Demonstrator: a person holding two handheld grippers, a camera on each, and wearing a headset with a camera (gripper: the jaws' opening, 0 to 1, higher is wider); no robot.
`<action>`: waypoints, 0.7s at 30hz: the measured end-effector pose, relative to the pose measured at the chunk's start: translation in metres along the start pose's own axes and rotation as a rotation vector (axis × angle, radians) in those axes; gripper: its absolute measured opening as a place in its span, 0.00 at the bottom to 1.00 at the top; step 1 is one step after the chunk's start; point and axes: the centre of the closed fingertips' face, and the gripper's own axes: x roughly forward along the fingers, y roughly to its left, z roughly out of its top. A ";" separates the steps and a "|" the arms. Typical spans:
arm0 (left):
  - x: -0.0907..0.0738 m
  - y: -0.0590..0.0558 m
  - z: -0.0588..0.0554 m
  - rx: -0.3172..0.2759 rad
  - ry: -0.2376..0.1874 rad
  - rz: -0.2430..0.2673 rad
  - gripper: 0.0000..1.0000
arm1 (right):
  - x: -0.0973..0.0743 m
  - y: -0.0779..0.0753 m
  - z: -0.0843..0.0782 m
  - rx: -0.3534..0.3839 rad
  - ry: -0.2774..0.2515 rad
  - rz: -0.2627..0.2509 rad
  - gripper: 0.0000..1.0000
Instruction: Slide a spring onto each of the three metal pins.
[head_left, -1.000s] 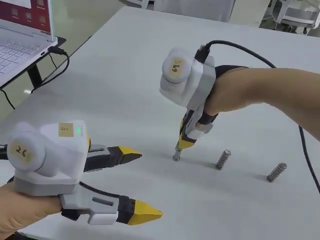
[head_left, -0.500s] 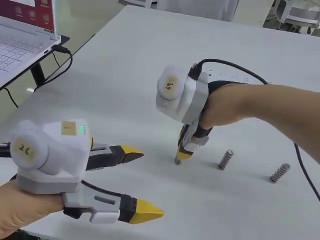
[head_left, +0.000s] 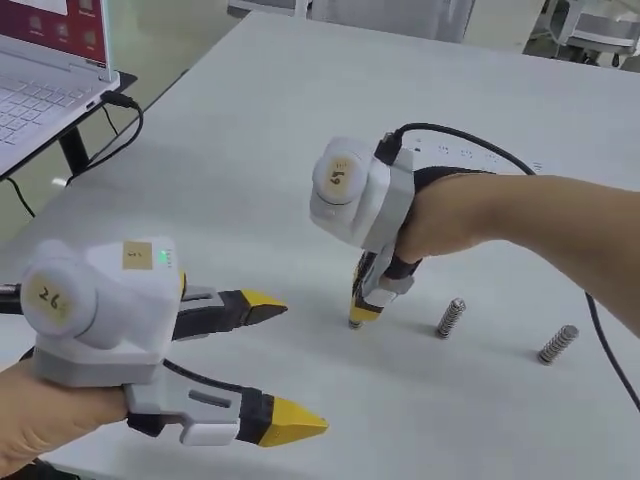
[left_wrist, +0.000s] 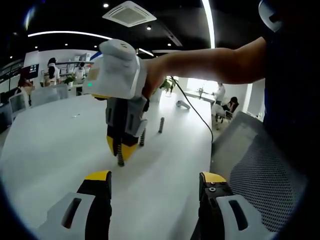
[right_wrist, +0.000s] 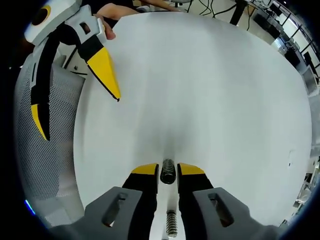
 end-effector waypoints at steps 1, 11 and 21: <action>0.000 0.000 0.000 0.000 0.000 0.000 0.67 | 0.000 0.000 0.000 0.000 -0.001 0.000 0.15; 0.002 -0.001 0.000 0.000 0.000 -0.002 0.67 | -0.001 -0.005 -0.003 0.007 -0.030 -0.009 0.27; 0.002 -0.002 0.000 0.006 0.008 -0.008 0.67 | -0.004 -0.007 -0.012 0.027 -0.049 -0.021 0.34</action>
